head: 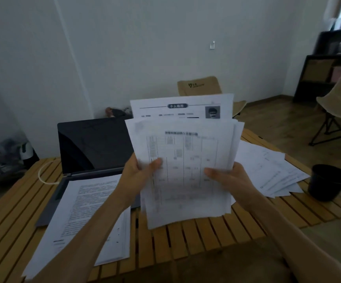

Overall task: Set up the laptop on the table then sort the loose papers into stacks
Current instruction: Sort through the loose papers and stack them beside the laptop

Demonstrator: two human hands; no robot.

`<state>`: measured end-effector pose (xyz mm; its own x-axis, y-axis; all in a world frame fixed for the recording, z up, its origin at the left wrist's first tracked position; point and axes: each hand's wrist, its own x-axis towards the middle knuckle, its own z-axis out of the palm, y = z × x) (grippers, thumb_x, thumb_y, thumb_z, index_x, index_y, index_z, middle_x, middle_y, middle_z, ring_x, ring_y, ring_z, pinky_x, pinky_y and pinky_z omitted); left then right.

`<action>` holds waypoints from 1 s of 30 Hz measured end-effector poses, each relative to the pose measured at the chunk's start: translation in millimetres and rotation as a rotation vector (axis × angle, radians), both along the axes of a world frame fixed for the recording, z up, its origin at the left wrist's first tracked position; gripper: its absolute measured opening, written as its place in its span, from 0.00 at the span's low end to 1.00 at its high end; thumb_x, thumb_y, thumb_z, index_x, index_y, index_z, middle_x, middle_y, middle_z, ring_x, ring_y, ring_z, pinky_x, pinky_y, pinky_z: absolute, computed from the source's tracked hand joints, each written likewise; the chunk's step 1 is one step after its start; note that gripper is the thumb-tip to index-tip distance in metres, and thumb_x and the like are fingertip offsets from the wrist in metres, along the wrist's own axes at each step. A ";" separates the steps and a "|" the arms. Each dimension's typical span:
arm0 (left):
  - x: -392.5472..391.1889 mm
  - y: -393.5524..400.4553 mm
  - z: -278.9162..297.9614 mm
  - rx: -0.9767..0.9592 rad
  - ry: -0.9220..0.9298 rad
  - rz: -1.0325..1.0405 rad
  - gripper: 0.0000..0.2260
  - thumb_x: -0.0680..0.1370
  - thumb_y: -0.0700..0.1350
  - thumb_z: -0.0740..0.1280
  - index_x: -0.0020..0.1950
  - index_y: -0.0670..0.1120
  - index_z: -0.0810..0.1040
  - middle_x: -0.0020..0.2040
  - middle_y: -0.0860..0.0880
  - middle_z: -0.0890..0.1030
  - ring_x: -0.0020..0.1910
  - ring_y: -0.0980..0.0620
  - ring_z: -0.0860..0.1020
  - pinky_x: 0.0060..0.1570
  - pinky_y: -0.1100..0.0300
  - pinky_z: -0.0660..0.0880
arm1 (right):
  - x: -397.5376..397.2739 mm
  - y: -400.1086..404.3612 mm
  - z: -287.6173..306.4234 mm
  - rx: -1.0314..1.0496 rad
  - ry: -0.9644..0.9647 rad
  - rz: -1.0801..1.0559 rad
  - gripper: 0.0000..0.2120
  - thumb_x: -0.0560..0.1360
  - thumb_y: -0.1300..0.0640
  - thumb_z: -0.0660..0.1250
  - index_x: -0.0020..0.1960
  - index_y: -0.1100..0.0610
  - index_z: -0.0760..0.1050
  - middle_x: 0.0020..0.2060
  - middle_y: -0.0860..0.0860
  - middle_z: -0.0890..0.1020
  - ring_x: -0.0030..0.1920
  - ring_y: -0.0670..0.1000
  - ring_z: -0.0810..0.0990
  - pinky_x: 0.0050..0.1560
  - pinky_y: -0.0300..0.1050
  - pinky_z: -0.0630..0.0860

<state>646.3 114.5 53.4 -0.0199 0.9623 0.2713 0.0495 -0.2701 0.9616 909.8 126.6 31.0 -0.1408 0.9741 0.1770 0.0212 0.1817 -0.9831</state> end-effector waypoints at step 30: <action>-4.4 18.9 79.6 0.350 0.037 0.212 0.11 0.79 0.45 0.67 0.61 0.44 0.75 0.54 0.50 0.82 0.51 0.56 0.81 0.48 0.62 0.79 | -5.9 11.8 5.2 0.083 0.066 -0.075 0.14 0.71 0.55 0.75 0.56 0.53 0.81 0.49 0.49 0.87 0.49 0.49 0.86 0.47 0.48 0.83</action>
<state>641.9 133.4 133.0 -0.1923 0.7873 0.5859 0.1717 -0.5608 0.8099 903.9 138.5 36.2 -0.0538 0.9631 0.2636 -0.0268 0.2625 -0.9646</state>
